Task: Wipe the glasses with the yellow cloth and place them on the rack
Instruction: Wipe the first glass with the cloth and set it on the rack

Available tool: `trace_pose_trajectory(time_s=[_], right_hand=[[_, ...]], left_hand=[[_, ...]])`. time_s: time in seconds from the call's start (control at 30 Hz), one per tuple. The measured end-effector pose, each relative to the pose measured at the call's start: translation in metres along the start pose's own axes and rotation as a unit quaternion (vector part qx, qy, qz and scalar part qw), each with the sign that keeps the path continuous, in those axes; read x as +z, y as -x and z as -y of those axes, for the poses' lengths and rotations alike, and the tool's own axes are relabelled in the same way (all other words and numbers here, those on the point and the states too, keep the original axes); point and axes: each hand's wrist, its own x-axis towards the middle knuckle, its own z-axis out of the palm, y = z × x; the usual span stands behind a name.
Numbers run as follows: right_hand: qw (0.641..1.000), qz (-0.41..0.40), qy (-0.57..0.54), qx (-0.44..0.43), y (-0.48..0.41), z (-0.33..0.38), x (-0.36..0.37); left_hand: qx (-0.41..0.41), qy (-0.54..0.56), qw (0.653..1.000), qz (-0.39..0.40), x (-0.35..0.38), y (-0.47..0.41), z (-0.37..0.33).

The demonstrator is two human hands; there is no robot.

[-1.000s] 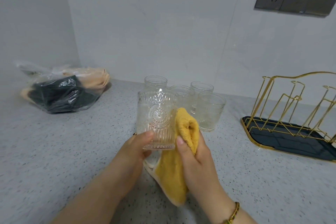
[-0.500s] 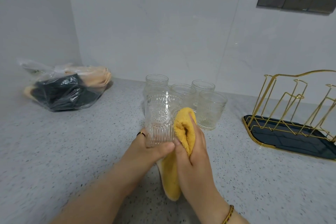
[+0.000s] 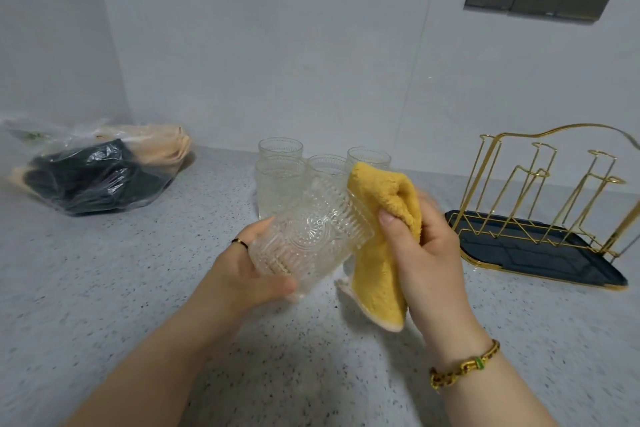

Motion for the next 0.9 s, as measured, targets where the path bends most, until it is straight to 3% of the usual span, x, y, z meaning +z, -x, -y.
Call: trace_pose_trajectory(time_s=[0.27,0.47,0.57,0.67,0.73,0.8,0.9], right_hand=[[0.984,0.176,0.008,0.033,-0.004,0.008,-0.018],[0.95,0.29,0.106,0.039,-0.002,0.008,-0.019],[0.967,0.234,0.077,0.067,-0.003,0.013,-0.018],[0.996,0.059,0.048,0.041,-0.004,0.012,-0.015],[0.999,-0.007,0.04,0.029,-0.004,0.011,-0.017],[1.0,0.009,0.025,0.016,-0.004,0.011,-0.019],[0.994,0.104,0.035,-0.025,-0.003,0.01,-0.017]], left_hand=[[0.013,-0.024,0.997,0.076,-0.012,0.002,-0.001],[-0.031,-0.039,0.991,0.126,-0.008,0.003,0.002],[-0.065,0.009,0.991,0.113,-0.006,0.001,0.003],[-0.083,0.088,0.988,0.092,-0.004,-0.001,0.007],[-0.086,0.138,0.984,0.076,-0.003,-0.002,0.008],[-0.08,0.183,0.978,0.055,-0.001,-0.003,0.006],[-0.058,0.236,0.97,0.022,-0.002,-0.006,0.002]])
